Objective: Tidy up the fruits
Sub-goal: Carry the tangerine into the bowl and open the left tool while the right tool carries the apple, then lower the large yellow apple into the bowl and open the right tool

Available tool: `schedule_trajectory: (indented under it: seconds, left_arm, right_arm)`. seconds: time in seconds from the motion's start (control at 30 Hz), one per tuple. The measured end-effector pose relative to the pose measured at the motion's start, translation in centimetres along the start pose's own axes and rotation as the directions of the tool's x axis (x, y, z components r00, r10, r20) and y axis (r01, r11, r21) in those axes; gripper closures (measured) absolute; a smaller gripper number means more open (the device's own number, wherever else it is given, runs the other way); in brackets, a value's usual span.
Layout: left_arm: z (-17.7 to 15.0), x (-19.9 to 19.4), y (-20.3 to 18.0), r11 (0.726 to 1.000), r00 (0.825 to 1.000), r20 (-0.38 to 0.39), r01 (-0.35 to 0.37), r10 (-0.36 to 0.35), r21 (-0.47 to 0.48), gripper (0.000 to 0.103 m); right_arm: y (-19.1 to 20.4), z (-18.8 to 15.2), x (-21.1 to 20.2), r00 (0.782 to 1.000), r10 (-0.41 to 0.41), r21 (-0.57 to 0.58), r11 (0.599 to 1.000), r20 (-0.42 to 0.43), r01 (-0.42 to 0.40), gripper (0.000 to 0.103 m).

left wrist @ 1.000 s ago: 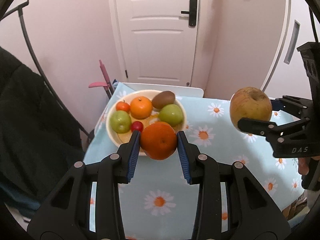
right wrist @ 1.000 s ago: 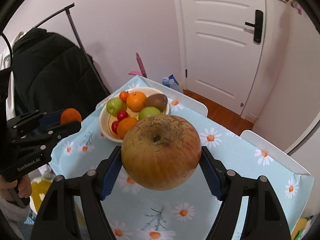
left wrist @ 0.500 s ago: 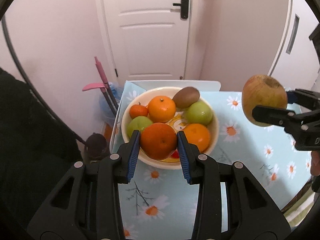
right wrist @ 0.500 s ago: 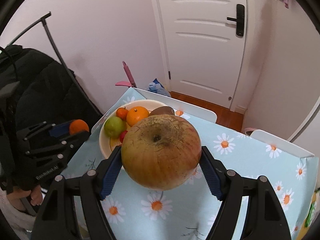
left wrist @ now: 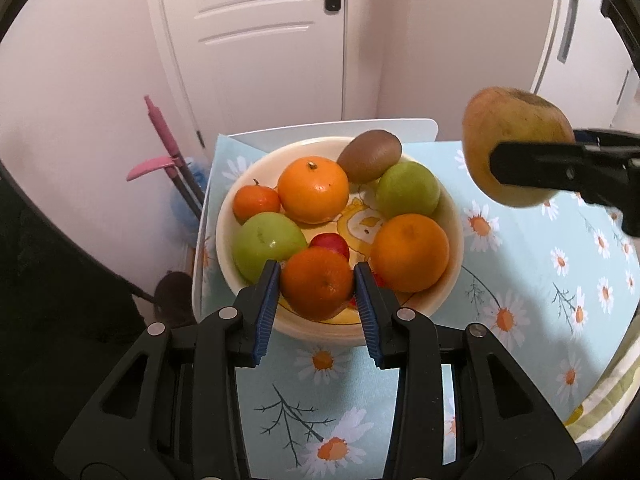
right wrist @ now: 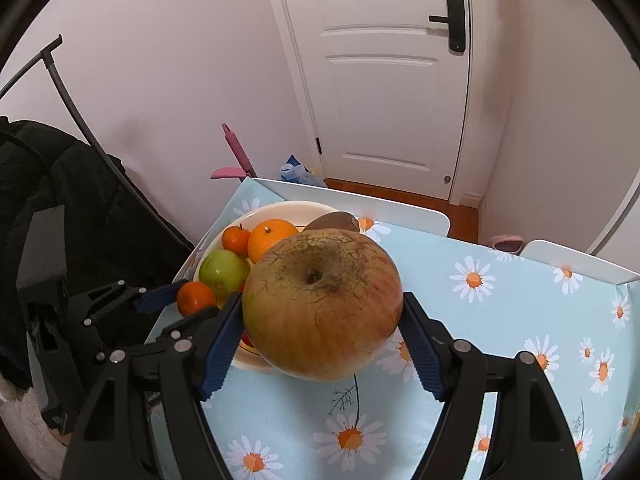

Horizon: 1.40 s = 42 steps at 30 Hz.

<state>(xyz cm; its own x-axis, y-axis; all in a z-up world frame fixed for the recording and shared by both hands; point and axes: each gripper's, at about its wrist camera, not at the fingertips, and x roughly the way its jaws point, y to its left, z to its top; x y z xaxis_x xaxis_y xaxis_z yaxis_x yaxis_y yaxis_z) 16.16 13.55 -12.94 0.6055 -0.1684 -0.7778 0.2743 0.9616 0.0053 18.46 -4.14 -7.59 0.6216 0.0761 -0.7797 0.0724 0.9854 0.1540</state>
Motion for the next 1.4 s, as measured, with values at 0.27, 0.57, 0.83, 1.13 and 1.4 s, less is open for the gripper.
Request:
schedule_trajectory:
  seconds: [0.27,0.57,0.83,1.13,1.4]
  left_arm:
    - [0.6,-2.5,0.6,0.999,0.997,0.071,-0.040,0.039,0.009,0.000]
    - [0.2,-4.1,2.5,0.996,0.995,0.069,-0.062,0.067,-0.066,0.000]
    - [-0.9,-4.3,3.5,0.992,0.996,0.043,-0.072,0.077,-0.106,0.000]
    - [-1.7,-4.1,3.8,0.991,0.997,0.031,-0.072,0.076,-0.113,0.000]
    - [-1.8,-4.2,3.7,0.992,0.997,0.036,-0.066,0.071,-0.110,0.000]
  right_arm:
    - [0.4,1.1,0.2,1.000,0.002,-0.020,1.000,0.002,-0.002,0.032]
    - [2.1,2.5,1.4,0.999,0.034,-0.093,0.995,-0.012,-0.035,0.032]
    - [4.0,2.5,4.5,0.995,0.080,-0.145,0.985,-0.059,-0.088,0.032]
    - [4.9,1.9,7.7,0.989,0.112,-0.118,0.985,-0.100,-0.123,0.032]
    - [5.4,1.5,9.0,0.985,0.103,-0.099,0.988,-0.140,-0.117,0.031]
